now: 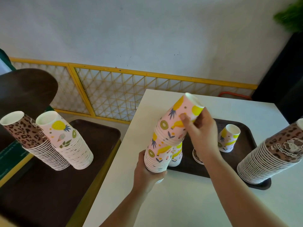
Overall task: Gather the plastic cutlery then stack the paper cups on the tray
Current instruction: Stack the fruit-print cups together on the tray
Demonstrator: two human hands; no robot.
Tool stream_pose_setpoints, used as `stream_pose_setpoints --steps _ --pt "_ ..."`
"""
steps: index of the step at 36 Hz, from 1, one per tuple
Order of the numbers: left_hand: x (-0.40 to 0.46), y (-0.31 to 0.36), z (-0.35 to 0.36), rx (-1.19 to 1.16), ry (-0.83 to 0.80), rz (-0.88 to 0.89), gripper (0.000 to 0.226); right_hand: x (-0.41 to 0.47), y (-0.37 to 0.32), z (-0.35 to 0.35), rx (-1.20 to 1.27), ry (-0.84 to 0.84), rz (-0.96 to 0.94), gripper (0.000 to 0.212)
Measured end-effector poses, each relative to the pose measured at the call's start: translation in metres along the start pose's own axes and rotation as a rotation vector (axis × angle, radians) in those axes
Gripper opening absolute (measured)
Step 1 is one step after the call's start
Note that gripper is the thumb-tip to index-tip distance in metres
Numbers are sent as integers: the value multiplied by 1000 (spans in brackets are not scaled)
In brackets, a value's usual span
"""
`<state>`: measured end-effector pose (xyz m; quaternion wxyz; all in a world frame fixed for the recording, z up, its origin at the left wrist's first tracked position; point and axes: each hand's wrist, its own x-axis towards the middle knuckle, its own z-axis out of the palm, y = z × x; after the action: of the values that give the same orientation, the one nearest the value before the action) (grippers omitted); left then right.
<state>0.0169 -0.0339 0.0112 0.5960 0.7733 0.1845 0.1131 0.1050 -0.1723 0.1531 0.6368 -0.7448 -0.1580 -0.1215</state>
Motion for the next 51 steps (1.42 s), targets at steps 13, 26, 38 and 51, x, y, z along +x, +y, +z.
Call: stream_pose_setpoints --steps 13,26,38,51 --pt "-1 1 -2 -12 45 -5 82 3 53 -1 -201 131 59 50" --pt "-2 8 3 -16 62 -3 77 -33 28 19 -215 -167 -23 74" --pt "-6 13 3 2 40 37 72 -37 14 23 -164 -181 -6 54" --pt "-8 9 1 12 28 38 73 -13 2 8 -72 -20 10 15"
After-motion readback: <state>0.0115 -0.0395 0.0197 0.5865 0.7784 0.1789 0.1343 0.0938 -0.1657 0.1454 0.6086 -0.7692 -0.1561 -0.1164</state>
